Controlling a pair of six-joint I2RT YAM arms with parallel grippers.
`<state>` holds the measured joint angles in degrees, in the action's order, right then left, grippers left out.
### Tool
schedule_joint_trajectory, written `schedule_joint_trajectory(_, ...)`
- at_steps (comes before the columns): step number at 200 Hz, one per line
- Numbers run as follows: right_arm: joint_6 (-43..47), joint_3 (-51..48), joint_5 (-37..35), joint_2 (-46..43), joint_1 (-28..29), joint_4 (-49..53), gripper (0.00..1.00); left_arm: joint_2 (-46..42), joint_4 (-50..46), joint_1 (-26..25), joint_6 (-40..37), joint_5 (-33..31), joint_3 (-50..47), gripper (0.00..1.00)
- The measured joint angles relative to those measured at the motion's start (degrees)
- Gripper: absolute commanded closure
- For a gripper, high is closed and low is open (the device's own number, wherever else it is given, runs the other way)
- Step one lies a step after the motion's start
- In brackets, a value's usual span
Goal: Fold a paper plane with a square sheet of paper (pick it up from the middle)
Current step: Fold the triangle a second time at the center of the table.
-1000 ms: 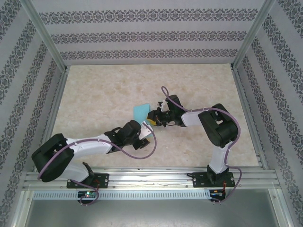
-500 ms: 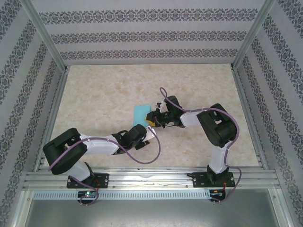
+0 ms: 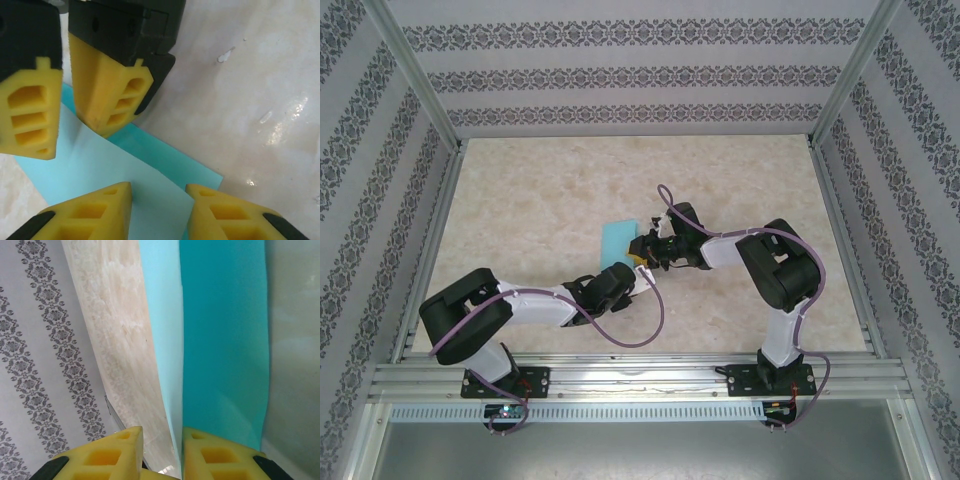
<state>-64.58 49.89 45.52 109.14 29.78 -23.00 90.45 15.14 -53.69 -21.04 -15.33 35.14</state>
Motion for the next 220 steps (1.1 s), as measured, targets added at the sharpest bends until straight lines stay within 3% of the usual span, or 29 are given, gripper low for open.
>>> schedule_joint_trajectory(74,-0.02,0.00,-0.66,0.00,0.00,0.00,0.74,-0.09,0.76,-0.33,-0.09,-0.42,0.00,1.00)
schedule_joint_trajectory(180,-0.22,-0.61,-1.29,0.00,-0.04,-0.66,0.73,-1.46,0.79,-0.31,2.82,-1.01,0.00,1.00)
schedule_joint_trajectory(220,-0.22,-0.63,-1.29,0.00,-0.04,-0.83,0.73,-4.44,0.76,2.01,7.37,5.55,-0.20,1.00)
